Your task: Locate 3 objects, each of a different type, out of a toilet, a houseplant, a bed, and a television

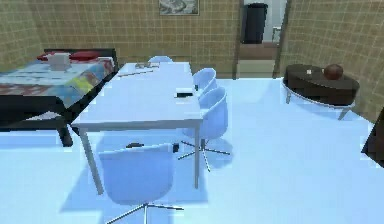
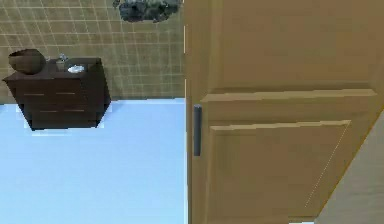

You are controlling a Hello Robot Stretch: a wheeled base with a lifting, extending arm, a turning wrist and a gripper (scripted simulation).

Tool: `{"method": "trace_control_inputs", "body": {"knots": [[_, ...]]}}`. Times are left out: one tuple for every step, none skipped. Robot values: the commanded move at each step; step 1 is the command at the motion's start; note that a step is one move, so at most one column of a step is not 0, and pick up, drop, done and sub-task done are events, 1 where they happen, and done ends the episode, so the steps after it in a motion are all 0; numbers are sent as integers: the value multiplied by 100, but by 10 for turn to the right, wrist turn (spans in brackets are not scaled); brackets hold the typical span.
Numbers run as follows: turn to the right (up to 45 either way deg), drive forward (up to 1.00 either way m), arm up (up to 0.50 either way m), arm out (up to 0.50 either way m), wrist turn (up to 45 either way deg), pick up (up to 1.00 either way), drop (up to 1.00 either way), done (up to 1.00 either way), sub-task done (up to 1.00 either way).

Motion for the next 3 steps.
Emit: {"method": "trace_control_inputs", "body": {"knots": [[390,0,0,0,0,0,0,0,0],[0,20,0,0,0,0,0,0,0],[270,0,0,0,0,0,0,0,0]]}}
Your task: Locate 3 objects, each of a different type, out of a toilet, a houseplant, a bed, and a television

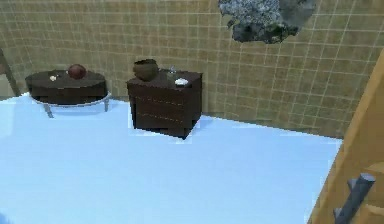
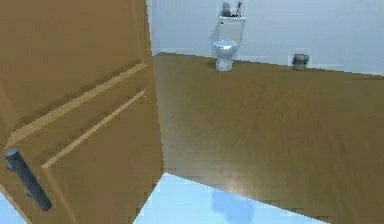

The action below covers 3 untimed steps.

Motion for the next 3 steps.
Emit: {"method": "trace_control_inputs", "body": {"knots": [[0,95,0,0,0,0,0,0,0],[450,0,0,0,0,0,0,0,0],[30,0,0,0,0,0,0,0,0]]}}
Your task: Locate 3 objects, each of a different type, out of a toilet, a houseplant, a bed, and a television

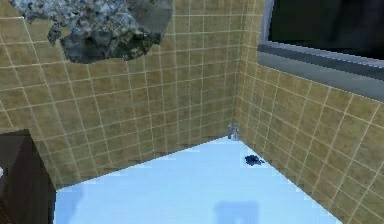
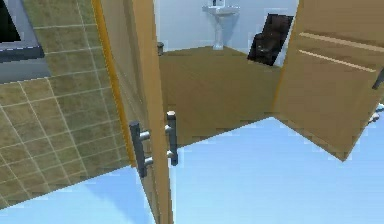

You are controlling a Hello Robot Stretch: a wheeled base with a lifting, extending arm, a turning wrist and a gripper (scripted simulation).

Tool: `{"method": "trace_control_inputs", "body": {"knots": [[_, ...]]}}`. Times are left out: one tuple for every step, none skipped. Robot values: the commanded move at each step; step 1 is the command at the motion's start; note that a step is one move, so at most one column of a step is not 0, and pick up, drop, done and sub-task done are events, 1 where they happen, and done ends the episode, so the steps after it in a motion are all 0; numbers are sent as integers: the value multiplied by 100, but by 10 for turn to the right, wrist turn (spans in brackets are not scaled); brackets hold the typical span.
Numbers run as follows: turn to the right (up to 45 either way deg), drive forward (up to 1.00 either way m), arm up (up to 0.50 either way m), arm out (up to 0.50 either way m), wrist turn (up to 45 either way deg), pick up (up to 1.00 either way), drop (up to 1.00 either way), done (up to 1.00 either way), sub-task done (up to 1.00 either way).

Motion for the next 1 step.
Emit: {"method": "trace_control_inputs", "body": {"knots": [[0,70,0,0,0,0,0,0,0]]}}
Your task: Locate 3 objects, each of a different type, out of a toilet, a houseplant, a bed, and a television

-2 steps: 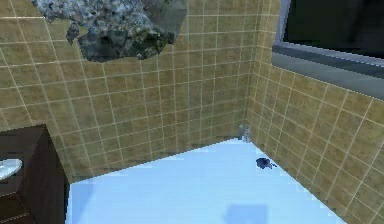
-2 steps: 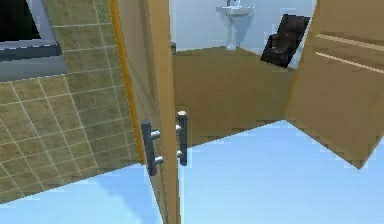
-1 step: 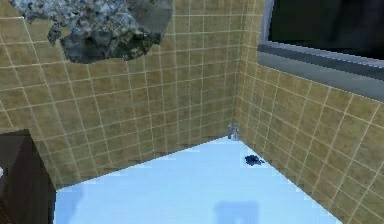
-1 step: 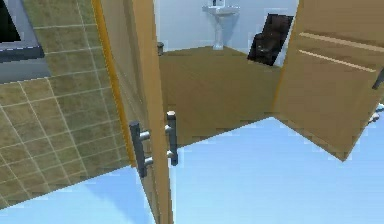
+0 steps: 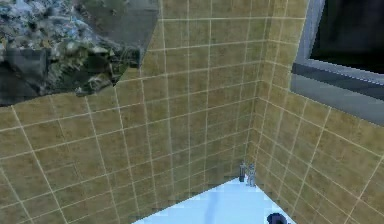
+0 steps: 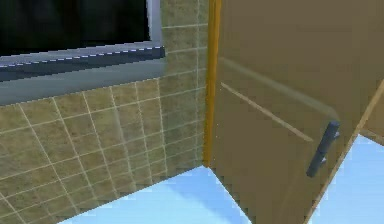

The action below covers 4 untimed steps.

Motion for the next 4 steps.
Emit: {"method": "trace_control_inputs", "body": {"knots": [[450,0,0,0,0,0,0,0,0],[450,0,0,0,0,0,0,0,0],[30,0,0,0,0,0,0,0,0],[0,30,0,0,0,0,0,0,0]]}}
